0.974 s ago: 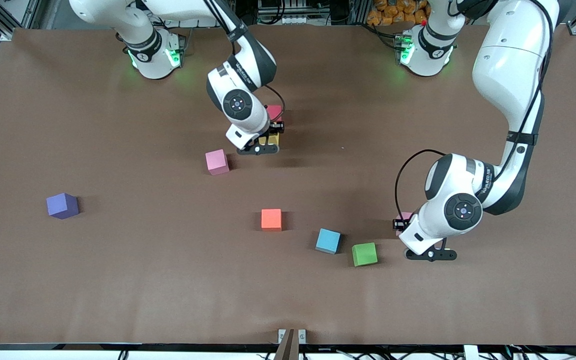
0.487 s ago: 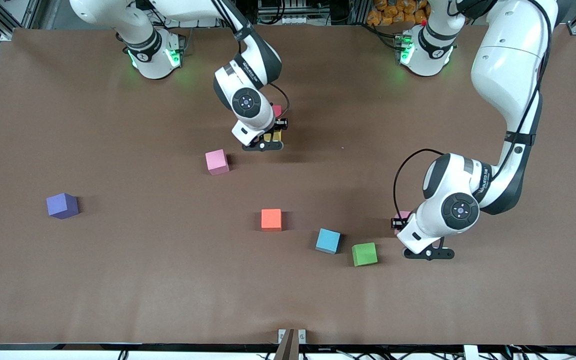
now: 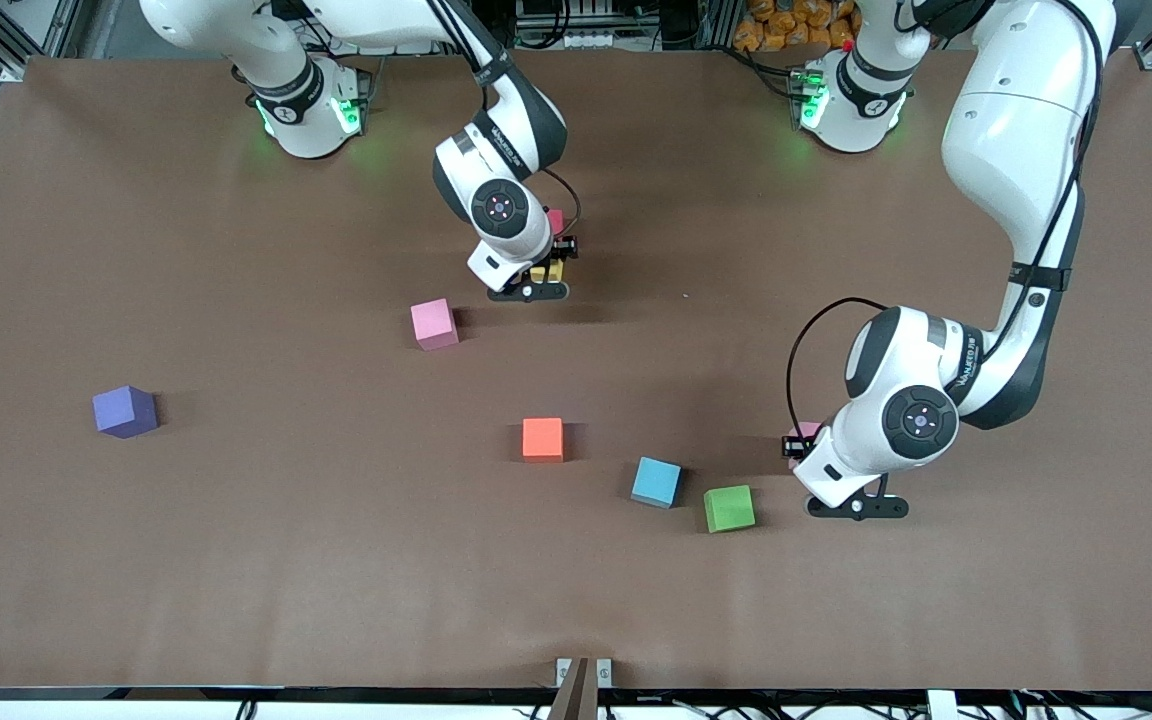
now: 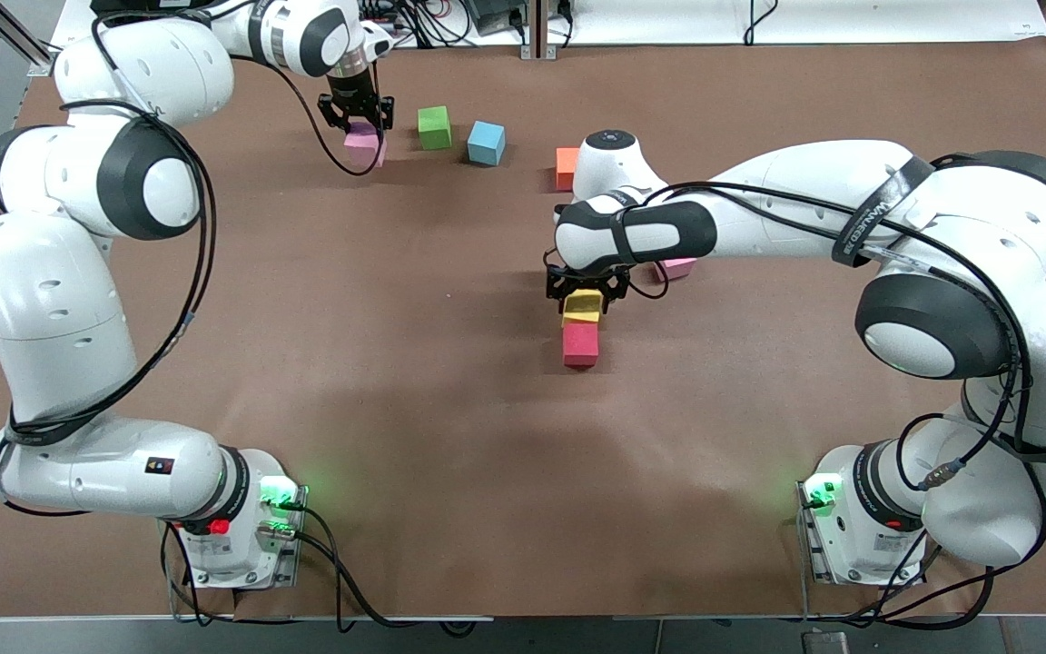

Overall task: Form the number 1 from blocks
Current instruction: 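Carry the yellow cube with the right gripper and place it beside the red cube, then reach the right gripper to the other pink cube while the left gripper carries pink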

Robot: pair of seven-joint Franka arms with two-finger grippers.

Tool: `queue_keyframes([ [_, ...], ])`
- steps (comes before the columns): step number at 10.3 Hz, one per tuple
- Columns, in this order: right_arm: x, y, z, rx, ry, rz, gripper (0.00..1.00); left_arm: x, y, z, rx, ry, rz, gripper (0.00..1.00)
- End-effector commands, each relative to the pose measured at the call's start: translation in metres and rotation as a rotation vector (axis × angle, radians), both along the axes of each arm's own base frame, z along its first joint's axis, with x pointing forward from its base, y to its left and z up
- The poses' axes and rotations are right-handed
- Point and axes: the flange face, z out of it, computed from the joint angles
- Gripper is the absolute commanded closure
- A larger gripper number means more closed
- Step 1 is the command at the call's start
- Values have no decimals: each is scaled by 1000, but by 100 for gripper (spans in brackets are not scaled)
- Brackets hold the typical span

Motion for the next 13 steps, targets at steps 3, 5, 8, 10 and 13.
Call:
queue_keyframes([
  [3, 62, -62, 72, 59, 34, -131, 0, -22, -40, 2, 10, 17, 15, 100],
  [5, 97, -109, 86, 70, 5, -142, 0, -45, -95, 8, -33, 32, 85, 100],
  [8, 148, -203, 83, 75, -29, -129, 0, -88, -181, 16, -57, 42, 160, 100],
  [10, 162, -244, 74, 85, -22, -135, 0, -119, -233, 14, -70, 26, 175, 100],
  [13, 160, -266, 53, 103, 2, -64, 0, -184, -316, 3, -91, 12, 137, 100],
])
